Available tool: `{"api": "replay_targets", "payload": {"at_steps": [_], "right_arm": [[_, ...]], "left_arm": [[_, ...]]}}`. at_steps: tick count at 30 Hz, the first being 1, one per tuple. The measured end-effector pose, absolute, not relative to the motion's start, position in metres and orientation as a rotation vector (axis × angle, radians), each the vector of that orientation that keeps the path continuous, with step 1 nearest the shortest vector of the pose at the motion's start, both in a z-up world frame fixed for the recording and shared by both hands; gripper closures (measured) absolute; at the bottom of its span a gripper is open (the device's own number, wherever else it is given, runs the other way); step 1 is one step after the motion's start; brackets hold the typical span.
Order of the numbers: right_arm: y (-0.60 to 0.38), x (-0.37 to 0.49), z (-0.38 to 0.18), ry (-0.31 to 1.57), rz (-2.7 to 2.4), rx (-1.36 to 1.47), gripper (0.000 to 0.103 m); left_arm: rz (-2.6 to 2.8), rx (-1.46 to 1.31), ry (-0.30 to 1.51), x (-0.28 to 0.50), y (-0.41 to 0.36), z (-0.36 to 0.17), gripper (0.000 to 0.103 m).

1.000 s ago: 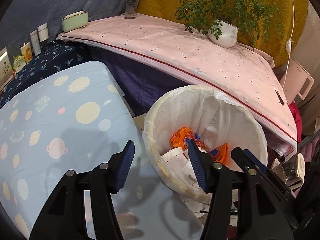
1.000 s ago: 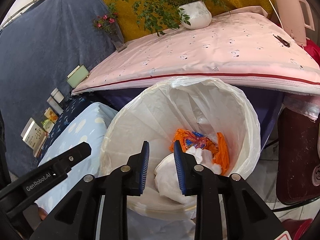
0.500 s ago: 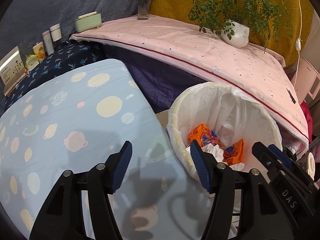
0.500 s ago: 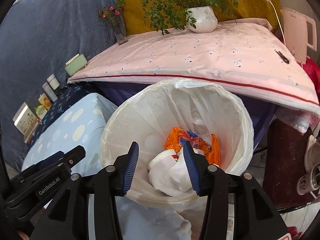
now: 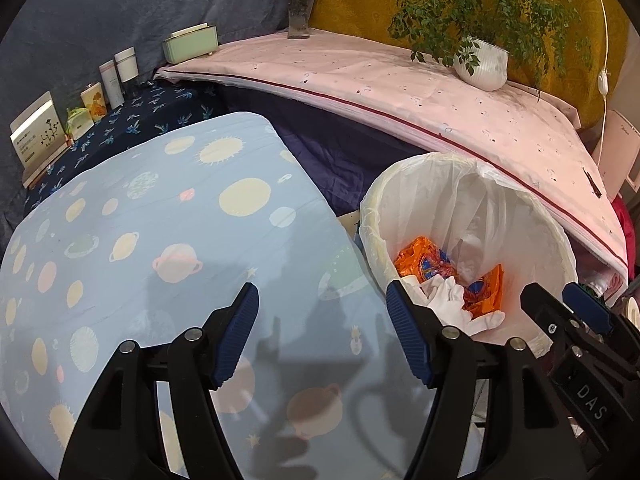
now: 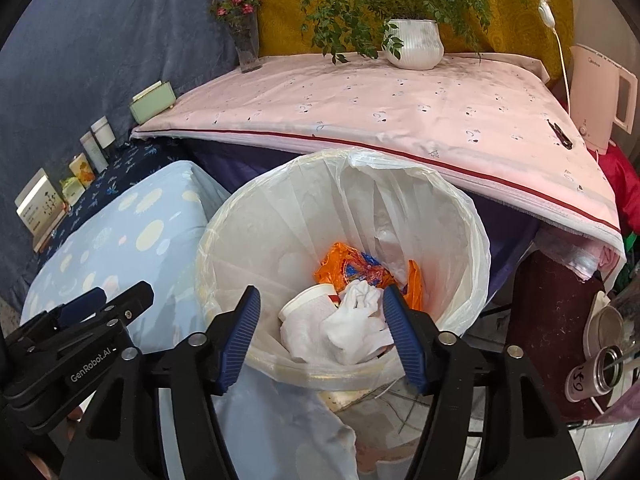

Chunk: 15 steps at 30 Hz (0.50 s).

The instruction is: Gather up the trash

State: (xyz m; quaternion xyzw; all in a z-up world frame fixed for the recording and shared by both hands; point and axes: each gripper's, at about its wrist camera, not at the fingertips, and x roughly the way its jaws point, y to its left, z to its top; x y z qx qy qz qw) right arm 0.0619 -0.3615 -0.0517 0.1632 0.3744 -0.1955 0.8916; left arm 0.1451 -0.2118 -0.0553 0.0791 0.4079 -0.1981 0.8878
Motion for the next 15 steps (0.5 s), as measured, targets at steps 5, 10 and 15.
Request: {"api": "replay_targets", "payload": {"at_steps": [5,10,15], "right_arm": [[-0.356,0.060,-0.053,0.800,-0.409,0.313,0.035],[-0.351,0.057,-0.053,0.809,-0.408,0.297,0.024],[-0.351,0.054,-0.054,0.819,-0.420,0.294,0.019]], "left_arm": [[-0.378,0.168,0.845,0.141,-0.206,-0.057,0.026],[-0.364,0.176,0.847,0.138,-0.201,-0.059,0.024],[-0.349,0.176,0.853,0.135,-0.196,-0.061,0.017]]}}
